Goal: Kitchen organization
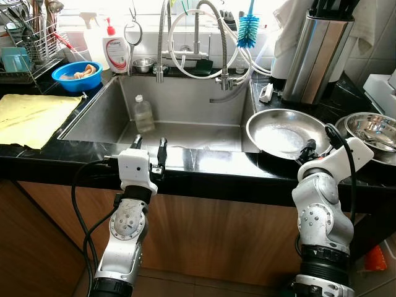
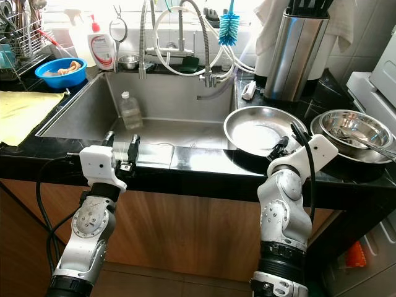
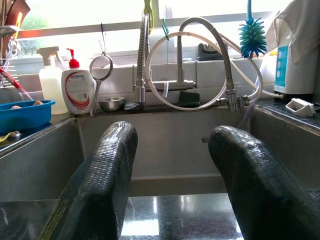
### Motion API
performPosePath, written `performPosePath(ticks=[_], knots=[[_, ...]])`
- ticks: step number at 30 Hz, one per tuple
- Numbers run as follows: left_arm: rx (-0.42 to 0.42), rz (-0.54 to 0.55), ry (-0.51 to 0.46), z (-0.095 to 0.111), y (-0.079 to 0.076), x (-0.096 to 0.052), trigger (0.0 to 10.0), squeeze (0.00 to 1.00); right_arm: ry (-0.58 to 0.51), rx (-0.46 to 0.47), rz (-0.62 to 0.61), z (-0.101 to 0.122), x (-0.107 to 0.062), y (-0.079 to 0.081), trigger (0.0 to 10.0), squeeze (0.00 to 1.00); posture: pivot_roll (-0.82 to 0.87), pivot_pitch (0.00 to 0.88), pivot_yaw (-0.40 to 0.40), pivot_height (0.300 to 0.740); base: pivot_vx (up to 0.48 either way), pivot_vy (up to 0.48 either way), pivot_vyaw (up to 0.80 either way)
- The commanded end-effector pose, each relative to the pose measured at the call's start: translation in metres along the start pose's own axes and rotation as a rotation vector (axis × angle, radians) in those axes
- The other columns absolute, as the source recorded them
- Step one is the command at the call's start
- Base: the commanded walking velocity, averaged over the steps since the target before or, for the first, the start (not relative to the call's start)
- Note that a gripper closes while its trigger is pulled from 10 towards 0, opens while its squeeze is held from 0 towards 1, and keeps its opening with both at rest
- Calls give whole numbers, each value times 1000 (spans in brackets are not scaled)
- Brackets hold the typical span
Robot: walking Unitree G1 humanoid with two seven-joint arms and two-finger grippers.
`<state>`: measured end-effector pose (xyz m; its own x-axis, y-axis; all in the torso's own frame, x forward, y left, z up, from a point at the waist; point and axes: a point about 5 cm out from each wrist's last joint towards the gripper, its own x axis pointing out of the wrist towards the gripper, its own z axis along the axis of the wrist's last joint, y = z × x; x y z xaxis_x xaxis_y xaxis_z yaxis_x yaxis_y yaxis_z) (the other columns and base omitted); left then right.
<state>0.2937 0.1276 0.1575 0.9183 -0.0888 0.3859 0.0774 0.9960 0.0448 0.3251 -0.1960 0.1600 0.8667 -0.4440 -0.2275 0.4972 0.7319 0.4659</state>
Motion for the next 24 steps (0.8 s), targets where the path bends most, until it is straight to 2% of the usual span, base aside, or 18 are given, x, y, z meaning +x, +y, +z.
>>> performPosePath(ticks=[1, 24], knots=[[17, -9, -11, 3, 0, 3, 10000, 0, 61, 4, 7, -11, 0, 3, 0, 0, -125, 0, 28, 740, 0, 0, 0], [21, -14, -18, 5, -1, 7, 10000, 0, 82, 33, 39, -20, -4, 15, 0, 0, -127, 0, 33, 740, 0, 0, 0]])
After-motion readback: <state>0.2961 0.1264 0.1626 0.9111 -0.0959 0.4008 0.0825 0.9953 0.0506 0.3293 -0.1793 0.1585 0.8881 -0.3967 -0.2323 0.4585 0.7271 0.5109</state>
